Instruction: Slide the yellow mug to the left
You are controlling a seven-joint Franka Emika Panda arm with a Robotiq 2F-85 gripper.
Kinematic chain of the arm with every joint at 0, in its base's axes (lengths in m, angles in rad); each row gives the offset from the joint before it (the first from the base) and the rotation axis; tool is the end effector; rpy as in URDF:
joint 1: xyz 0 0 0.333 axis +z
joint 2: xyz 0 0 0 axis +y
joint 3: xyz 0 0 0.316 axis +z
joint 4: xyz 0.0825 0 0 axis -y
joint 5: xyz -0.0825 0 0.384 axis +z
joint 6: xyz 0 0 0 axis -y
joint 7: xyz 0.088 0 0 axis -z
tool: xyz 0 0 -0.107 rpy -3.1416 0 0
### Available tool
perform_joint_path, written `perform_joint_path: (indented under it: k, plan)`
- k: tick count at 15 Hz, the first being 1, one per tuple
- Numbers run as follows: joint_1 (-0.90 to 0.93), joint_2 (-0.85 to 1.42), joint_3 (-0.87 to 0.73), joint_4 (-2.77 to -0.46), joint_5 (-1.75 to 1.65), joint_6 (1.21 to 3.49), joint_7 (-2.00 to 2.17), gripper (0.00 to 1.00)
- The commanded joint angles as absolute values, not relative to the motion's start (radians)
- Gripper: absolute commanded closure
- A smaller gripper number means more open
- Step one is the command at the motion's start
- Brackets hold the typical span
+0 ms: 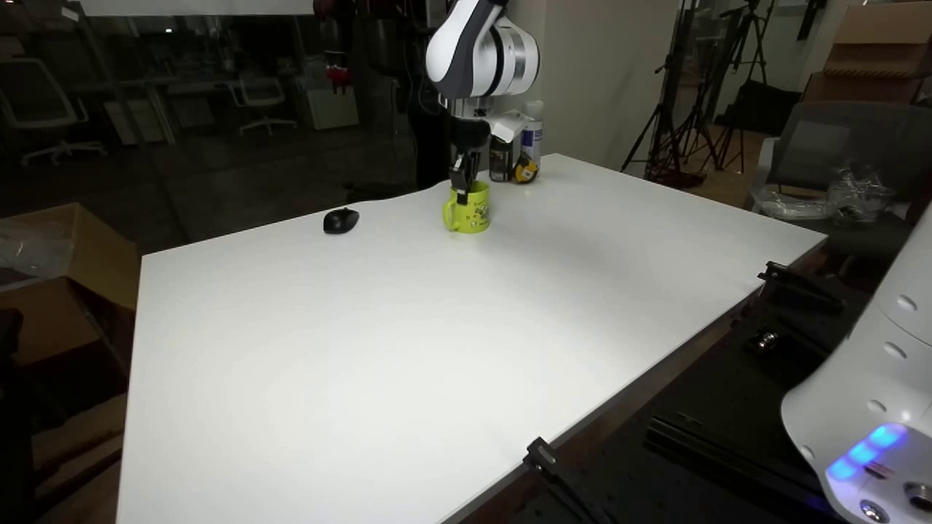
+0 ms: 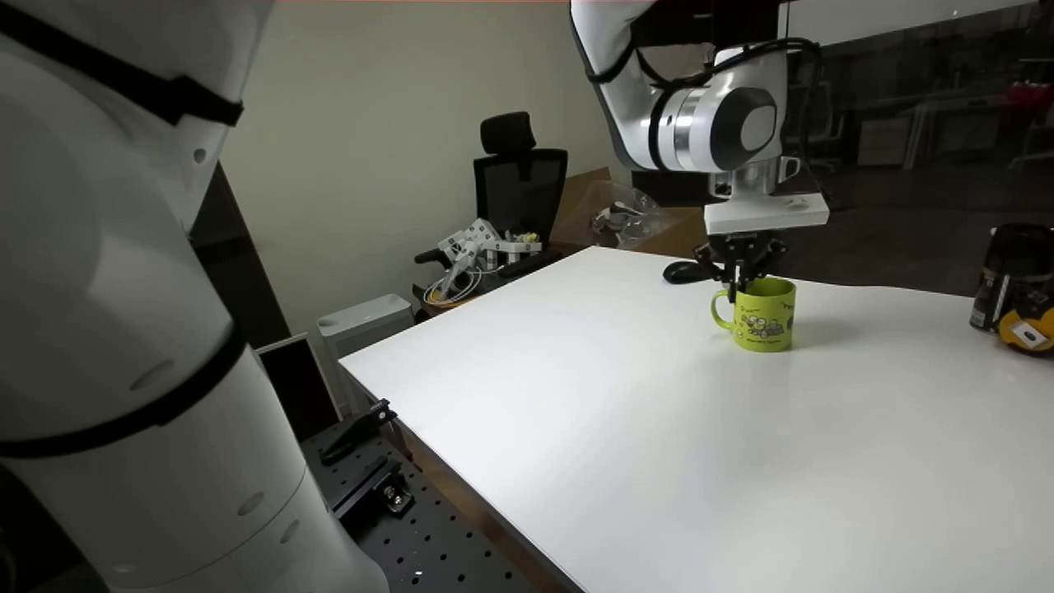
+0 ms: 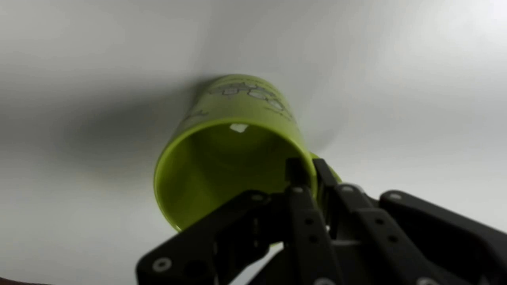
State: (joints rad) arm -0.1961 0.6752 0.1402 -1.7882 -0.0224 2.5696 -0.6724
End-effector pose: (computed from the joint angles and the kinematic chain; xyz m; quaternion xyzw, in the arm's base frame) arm 0.6653 -0.0444 0.1876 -0.9533 -0.2945 -0.0656 0.0138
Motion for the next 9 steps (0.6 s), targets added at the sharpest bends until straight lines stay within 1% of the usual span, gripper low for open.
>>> perform_joint_path:
  k: [1, 9]
  plan:
    - [-0.159, 0.679, 0.147, -1.779, -0.034, 2.526, -0.66, 0.98]
    - [-0.031, 0.667, 0.156, -1.781, -0.073, 2.447, -0.63, 0.98]
